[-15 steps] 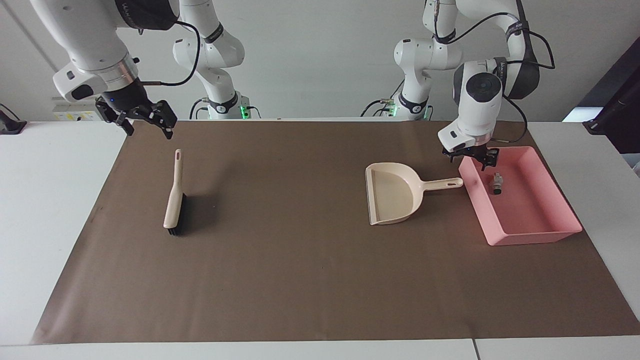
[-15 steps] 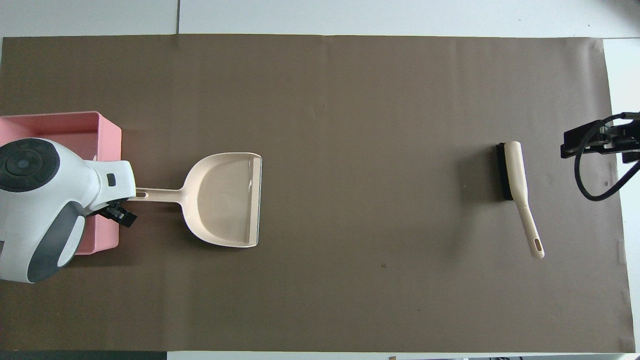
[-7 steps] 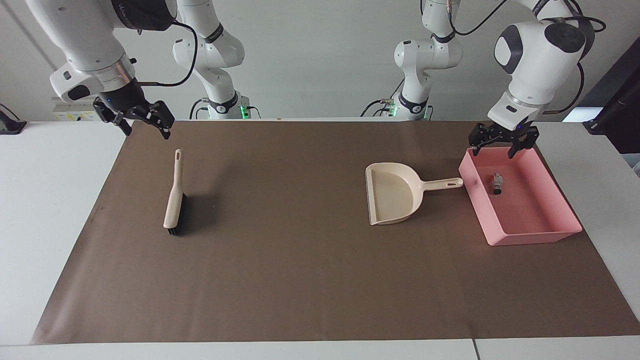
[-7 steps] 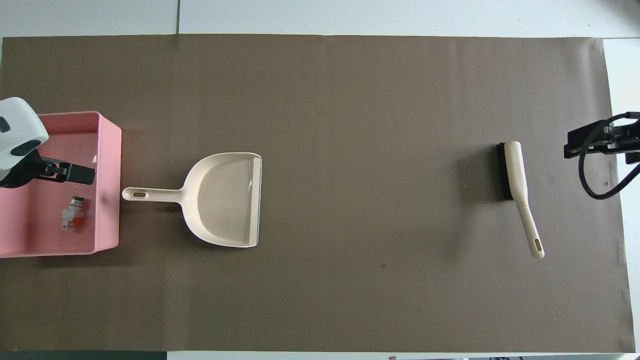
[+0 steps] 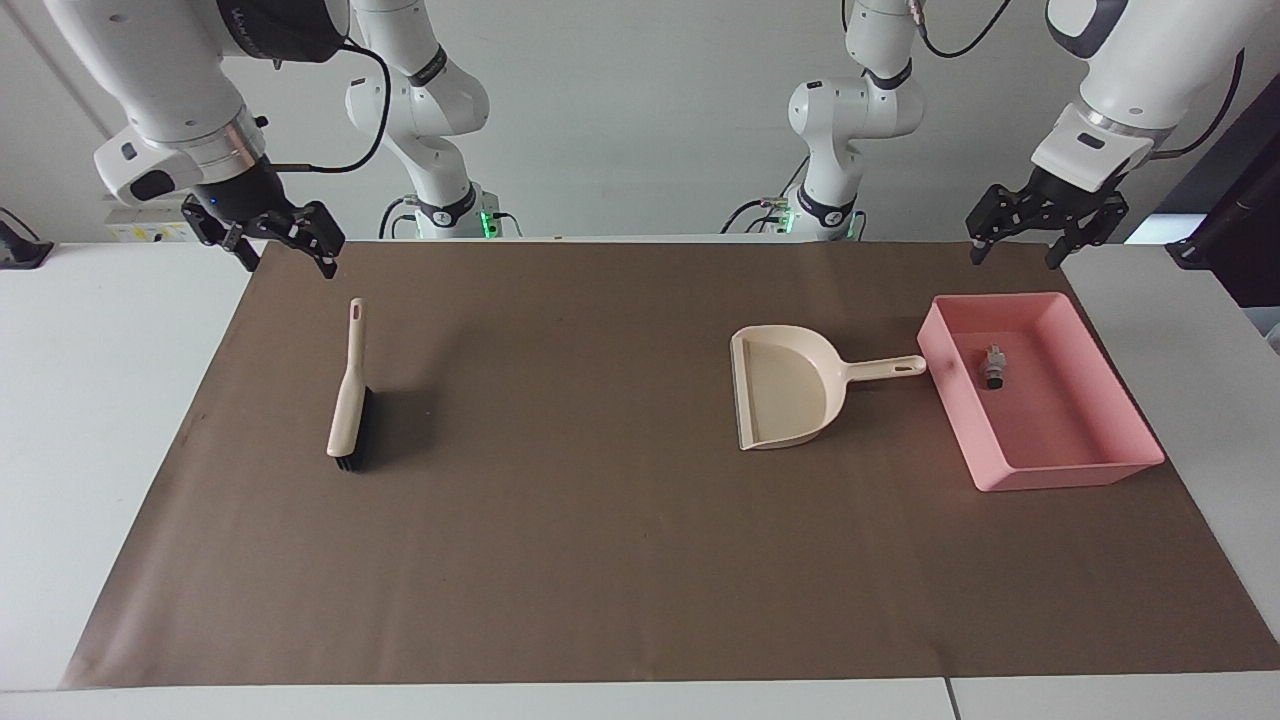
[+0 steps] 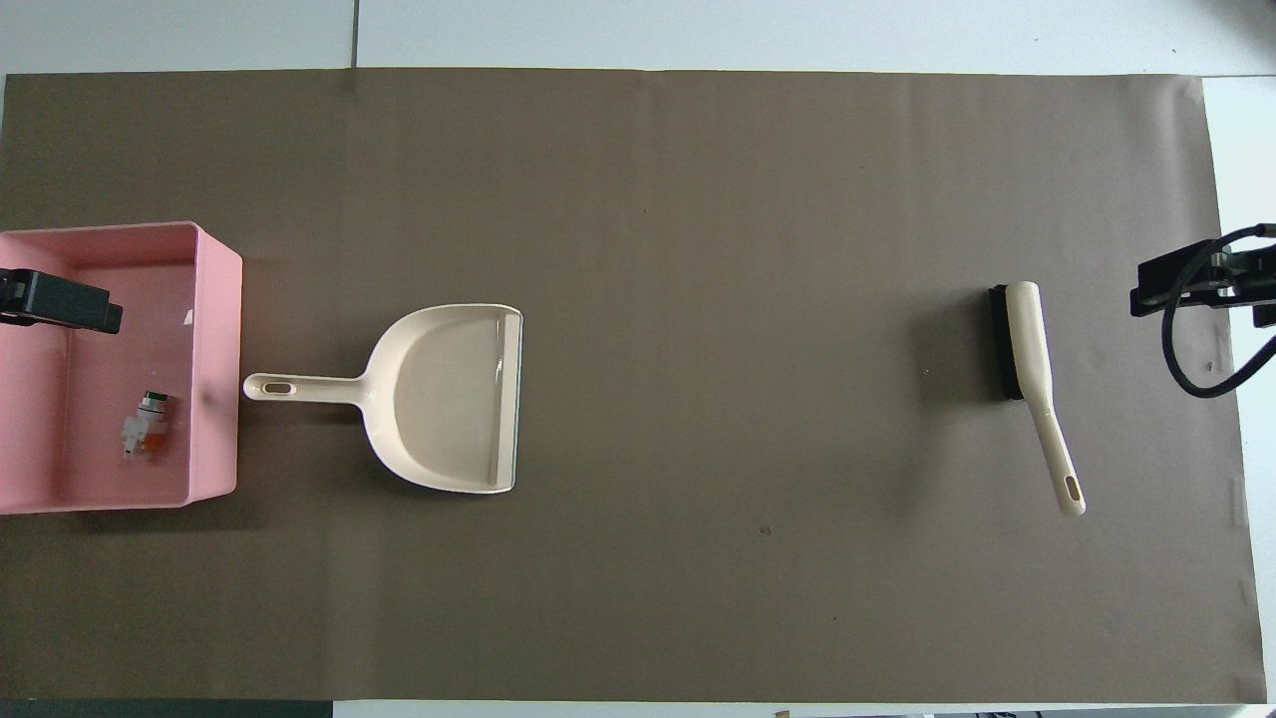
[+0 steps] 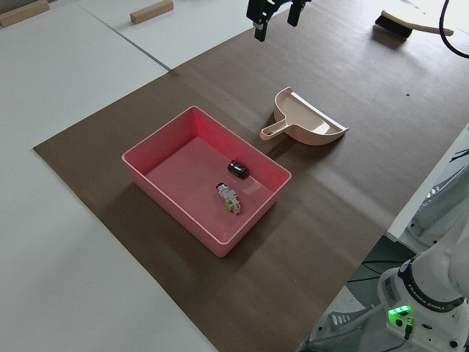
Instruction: Clean e-waste and dump in bin
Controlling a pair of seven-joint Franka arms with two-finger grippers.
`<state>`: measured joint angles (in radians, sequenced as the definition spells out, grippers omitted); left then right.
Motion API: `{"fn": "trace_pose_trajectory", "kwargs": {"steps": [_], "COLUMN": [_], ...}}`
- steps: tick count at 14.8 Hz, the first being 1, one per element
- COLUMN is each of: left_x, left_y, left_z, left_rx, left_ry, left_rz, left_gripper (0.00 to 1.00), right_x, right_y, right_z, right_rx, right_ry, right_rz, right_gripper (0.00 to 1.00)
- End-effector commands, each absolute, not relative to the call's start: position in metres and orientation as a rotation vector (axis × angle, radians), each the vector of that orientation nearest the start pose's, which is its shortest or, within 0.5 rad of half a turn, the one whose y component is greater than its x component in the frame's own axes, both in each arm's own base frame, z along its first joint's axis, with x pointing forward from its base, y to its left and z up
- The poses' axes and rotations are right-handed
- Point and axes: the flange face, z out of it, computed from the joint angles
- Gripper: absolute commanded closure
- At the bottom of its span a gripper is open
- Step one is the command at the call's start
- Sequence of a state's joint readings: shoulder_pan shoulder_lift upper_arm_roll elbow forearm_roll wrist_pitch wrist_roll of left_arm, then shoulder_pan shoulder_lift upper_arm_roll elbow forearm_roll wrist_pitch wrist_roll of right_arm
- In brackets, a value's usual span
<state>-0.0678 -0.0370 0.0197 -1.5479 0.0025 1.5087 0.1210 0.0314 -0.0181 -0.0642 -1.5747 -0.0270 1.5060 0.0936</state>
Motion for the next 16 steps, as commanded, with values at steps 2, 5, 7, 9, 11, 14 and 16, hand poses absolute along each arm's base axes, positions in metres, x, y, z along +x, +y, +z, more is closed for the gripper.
{"fn": "trace_pose_trajectory", "kwargs": {"steps": [2, 5, 7, 9, 11, 14, 16], "left_x": [0.5364, 0.5329, 0.5327, 0.5347, 0.5373, 0.5367, 0.5369], "left_y": [-0.0111, -0.0109, -0.01, -0.0116, -0.0149, -0.0158, -0.015], "left_z": [0.6528, 0.6524, 0.6494, 0.6488, 0.6479, 0.6468, 0.6462], "left_rx": [-3.158, -3.156, -3.157, -3.157, -3.156, -3.156, -3.156], "left_ry": [0.122, 0.124, 0.107, 0.119, 0.128, 0.138, 0.14], "left_rz": [0.079, 0.089, 0.087, 0.065, 0.031, 0.041, 0.041], "left_gripper": [0.02, 0.02, 0.02, 0.02, 0.02, 0.02, 0.02], "right_x": [0.5371, 0.5372, 0.5371, 0.5371, 0.5372, 0.5371, 0.5371], "right_y": [-0.024, -0.0231, -0.0246, -0.0248, -0.0238, -0.0248, -0.024], "right_z": [0.6262, 0.6262, 0.6262, 0.6262, 0.6262, 0.6262, 0.6262], "right_rx": [-3.167, -3.167, -3.165, -3.166, -3.165, -3.166, -3.167], "right_ry": [0.179, 0.177, 0.182, 0.182, 0.179, 0.182, 0.179], "right_rz": [0.089, 0.089, 0.089, 0.089, 0.089, 0.089, 0.089], "right_gripper": [0.01, 0.01, 0.01, 0.01, 0.01, 0.01, 0.01]}}
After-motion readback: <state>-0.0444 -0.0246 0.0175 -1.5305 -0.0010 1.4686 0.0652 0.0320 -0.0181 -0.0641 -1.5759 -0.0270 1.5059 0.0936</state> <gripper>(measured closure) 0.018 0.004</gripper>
